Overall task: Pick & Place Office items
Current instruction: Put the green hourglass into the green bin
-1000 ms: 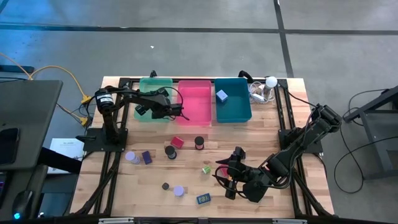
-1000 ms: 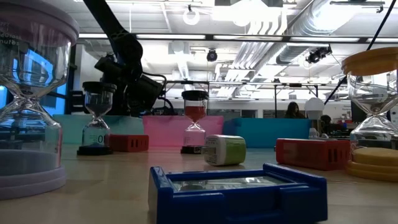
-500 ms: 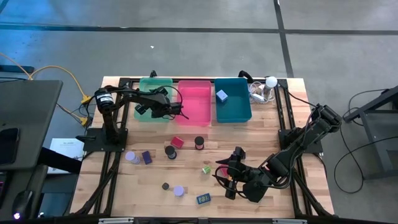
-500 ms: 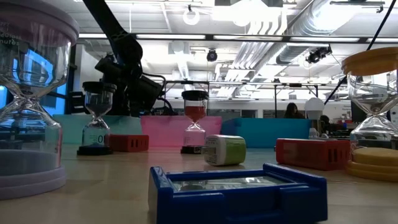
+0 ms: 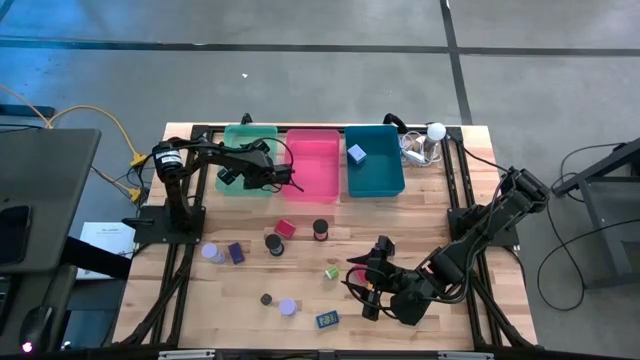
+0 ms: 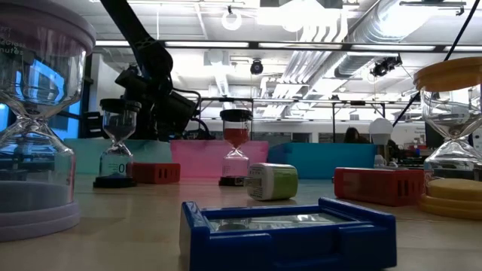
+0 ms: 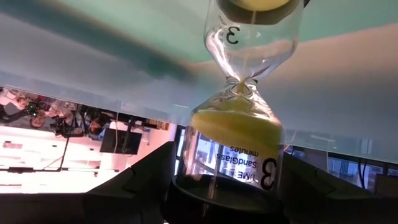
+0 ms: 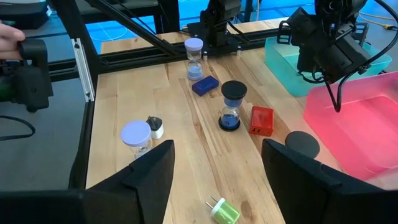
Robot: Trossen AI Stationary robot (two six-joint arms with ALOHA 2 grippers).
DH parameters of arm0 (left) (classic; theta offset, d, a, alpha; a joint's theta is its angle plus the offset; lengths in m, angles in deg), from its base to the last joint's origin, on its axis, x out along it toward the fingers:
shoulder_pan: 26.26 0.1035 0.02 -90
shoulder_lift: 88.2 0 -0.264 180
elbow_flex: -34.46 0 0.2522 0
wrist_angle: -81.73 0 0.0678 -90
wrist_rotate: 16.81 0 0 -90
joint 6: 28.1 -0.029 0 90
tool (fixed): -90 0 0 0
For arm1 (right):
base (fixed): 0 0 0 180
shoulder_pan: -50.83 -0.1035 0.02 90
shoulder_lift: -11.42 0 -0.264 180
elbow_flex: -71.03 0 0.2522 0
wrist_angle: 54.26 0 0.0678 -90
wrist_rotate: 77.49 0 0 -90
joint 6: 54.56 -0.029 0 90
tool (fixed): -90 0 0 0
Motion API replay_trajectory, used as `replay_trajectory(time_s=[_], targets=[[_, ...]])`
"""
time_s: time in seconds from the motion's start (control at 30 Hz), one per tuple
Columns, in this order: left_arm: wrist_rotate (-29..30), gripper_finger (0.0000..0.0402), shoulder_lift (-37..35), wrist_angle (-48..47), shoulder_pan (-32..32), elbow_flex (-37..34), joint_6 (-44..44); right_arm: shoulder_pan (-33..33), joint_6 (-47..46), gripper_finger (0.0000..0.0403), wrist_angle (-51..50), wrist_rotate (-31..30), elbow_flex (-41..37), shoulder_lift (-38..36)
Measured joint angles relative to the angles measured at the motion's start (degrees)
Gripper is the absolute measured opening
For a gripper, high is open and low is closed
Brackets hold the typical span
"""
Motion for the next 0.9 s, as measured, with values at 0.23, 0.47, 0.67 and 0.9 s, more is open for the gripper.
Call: replay_trajectory(time_s=[0.23,0.47,0.67,0.9], targets=[[-0.04,0.0217,0.00,0.01,-0.25,0.01,0.70,0.00,0.00,0.0231,0.01,0.00,0.00,0.00],[-0.13,0.0217,0.00,0.02,-0.29,0.02,1.20,0.00,0.00,0.0231,0.00,0.00,0.00,0.00],[1.45,0.0217,0.00,0.00,-0.29,0.02,1.32,0.00,0.00,0.0231,-0.01,0.00,0.00,0.00],[-3.28,0.0217,0.00,-0.46,-0.49,0.02,0.70,0.00,0.00,0.0231,-0.01,0.00,0.00,0.00]])
